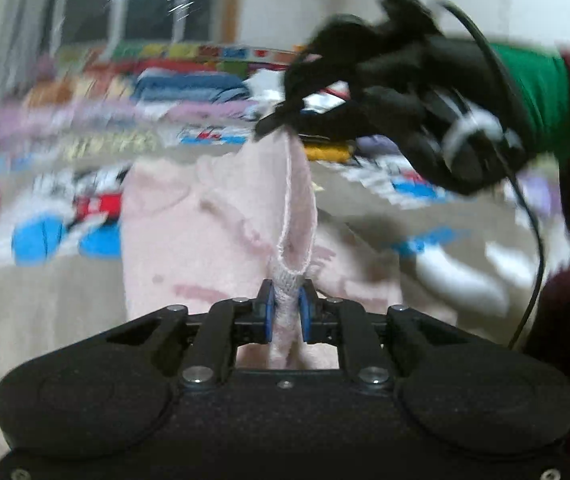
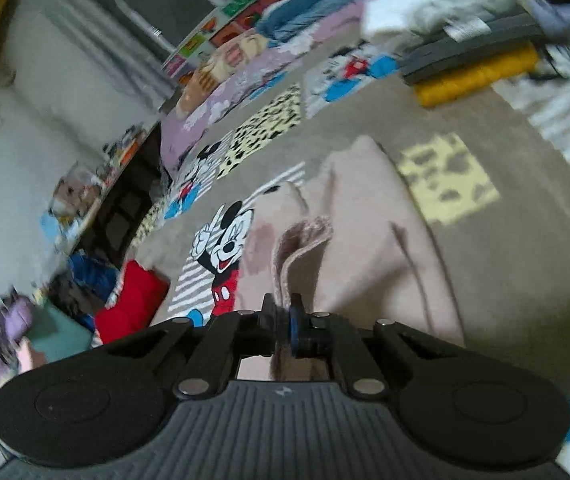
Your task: Fold clothes
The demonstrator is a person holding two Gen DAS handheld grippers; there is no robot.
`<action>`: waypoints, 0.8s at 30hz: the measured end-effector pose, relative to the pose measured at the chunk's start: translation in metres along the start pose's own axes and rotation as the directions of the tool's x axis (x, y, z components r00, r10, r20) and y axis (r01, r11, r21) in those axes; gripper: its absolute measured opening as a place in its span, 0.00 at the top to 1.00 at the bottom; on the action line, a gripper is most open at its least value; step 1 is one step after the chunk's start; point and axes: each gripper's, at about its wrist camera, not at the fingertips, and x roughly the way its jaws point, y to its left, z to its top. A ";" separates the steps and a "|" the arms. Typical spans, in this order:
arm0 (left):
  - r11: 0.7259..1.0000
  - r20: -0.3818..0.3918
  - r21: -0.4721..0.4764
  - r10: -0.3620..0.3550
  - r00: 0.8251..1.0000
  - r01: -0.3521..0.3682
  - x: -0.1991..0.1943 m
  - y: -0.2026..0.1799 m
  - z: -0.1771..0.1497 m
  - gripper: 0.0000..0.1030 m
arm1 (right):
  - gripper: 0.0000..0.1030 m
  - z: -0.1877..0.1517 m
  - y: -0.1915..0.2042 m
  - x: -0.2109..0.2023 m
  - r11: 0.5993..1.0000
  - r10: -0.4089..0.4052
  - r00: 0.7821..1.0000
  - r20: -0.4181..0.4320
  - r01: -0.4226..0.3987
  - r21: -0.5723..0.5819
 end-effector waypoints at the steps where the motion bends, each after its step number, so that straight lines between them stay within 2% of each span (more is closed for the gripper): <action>1: 0.998 0.001 -0.067 -0.011 1.000 0.011 -0.003 0.008 0.001 0.89 | 0.91 0.001 0.007 0.003 1.000 -0.006 1.000 -0.002 0.006 -0.021; 5: 0.957 -0.001 -0.288 -0.036 0.999 0.034 -0.008 0.037 0.000 0.90 | 0.89 0.002 0.029 0.020 0.998 0.015 1.000 -0.005 -0.015 -0.054; 7: 0.924 -0.007 -0.381 -0.045 0.999 0.039 -0.010 0.048 -0.002 0.90 | 0.87 0.002 0.039 0.026 0.997 0.032 0.999 0.007 -0.031 -0.073; 8: 0.901 -0.016 -0.432 -0.048 0.999 0.037 -0.010 0.055 -0.004 0.90 | 0.82 0.002 0.045 0.029 0.996 0.041 0.999 0.014 -0.039 -0.083; 9: 0.881 -0.028 -0.471 -0.054 0.998 0.035 -0.010 0.060 -0.006 0.90 | 0.71 0.002 0.050 0.032 0.995 0.049 0.999 0.020 -0.047 -0.093; 11: 0.843 -0.052 -0.536 -0.074 0.996 0.035 -0.009 0.069 -0.010 0.90 | 0.61 0.002 0.056 0.033 0.991 0.085 0.995 0.055 -0.078 -0.107; 14: 0.835 -0.056 -0.549 -0.074 0.996 0.031 -0.011 0.070 -0.009 0.89 | 0.55 0.003 0.056 0.033 0.984 0.109 0.991 0.080 -0.097 -0.147; 19: 0.830 -0.058 -0.557 -0.080 0.995 0.034 -0.011 0.069 -0.008 0.88 | 0.54 -0.007 0.044 0.048 0.957 0.032 0.999 0.015 -0.026 -0.291; 24: 0.823 -0.058 -0.567 -0.082 0.995 0.035 -0.013 0.070 -0.009 0.88 | 0.53 -0.020 0.031 0.066 0.943 0.051 0.997 -0.057 -0.067 -0.327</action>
